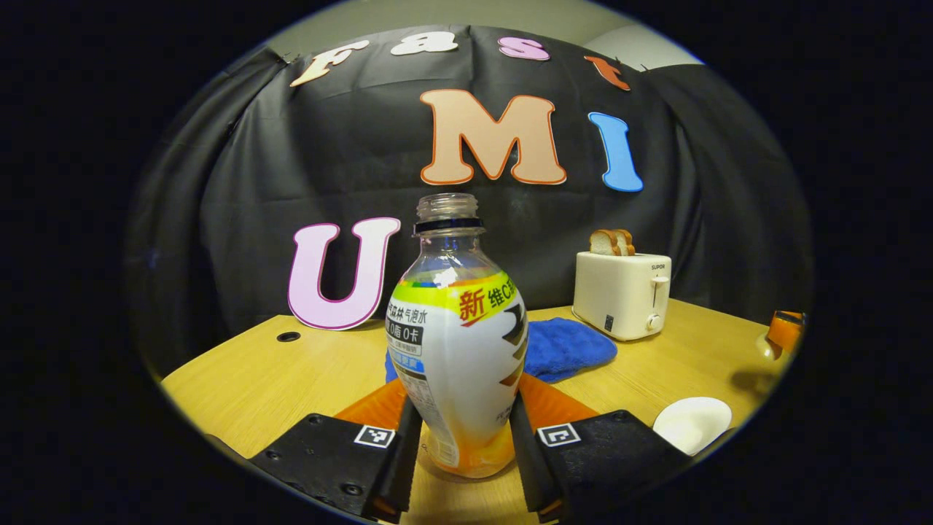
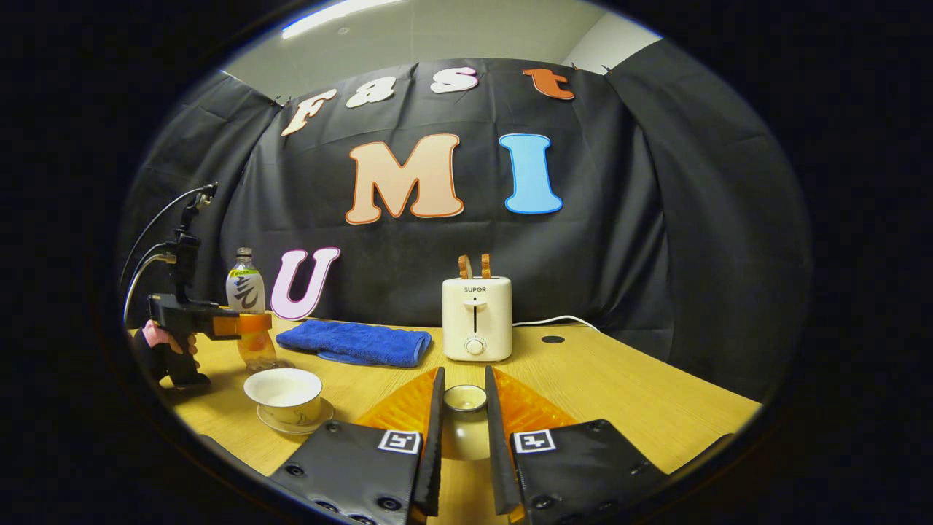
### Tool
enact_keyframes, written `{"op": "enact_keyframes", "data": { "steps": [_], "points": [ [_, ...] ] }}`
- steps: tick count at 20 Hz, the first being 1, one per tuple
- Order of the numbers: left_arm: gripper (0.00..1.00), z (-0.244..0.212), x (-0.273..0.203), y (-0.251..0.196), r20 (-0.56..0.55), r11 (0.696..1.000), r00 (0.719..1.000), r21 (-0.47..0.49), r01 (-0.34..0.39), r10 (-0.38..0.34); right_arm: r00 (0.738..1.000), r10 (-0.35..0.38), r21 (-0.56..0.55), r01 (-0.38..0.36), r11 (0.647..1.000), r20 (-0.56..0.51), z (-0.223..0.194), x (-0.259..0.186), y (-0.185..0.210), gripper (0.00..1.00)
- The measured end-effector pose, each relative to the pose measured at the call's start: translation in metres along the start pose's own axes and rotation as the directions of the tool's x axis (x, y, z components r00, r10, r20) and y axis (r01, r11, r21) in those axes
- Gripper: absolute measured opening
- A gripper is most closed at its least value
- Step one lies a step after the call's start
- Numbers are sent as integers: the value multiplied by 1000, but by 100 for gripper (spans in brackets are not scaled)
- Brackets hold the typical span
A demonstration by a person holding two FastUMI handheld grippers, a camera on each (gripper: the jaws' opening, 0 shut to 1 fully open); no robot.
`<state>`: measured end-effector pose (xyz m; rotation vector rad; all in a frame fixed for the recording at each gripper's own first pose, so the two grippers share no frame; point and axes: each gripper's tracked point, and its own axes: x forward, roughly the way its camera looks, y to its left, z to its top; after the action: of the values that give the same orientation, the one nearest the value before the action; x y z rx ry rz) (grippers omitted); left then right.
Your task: Open the teacup lid with one hand, grasp the water bottle and pour water into the teacup with the other hand; after pouring, place the water bottle on the coaster and then close the teacup lid.
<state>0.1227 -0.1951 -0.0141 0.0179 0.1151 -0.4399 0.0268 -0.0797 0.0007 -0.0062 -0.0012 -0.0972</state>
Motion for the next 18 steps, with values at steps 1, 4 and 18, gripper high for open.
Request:
{"op": "enact_keyframes", "data": {
  "steps": [1, 4, 18],
  "points": [
    [55, 0, 2, 1, -3, 1000, 1000, 3, -3, 3, 1000, -1, 1, 1, 1000, 0, -1, 0, 0, 33],
    [55, -5, 4, 0, -15, 1000, 1000, 8, 3, -3, 1000, 0, 0, 0, 1000, 0, 0, 0, 0, 33],
    [82, -15, 1, -7, -37, 1000, 999, 0, 21, -21, 1000, -3, 0, 3, 1000, -2, 0, 1, -1, 32]
  ]
}}
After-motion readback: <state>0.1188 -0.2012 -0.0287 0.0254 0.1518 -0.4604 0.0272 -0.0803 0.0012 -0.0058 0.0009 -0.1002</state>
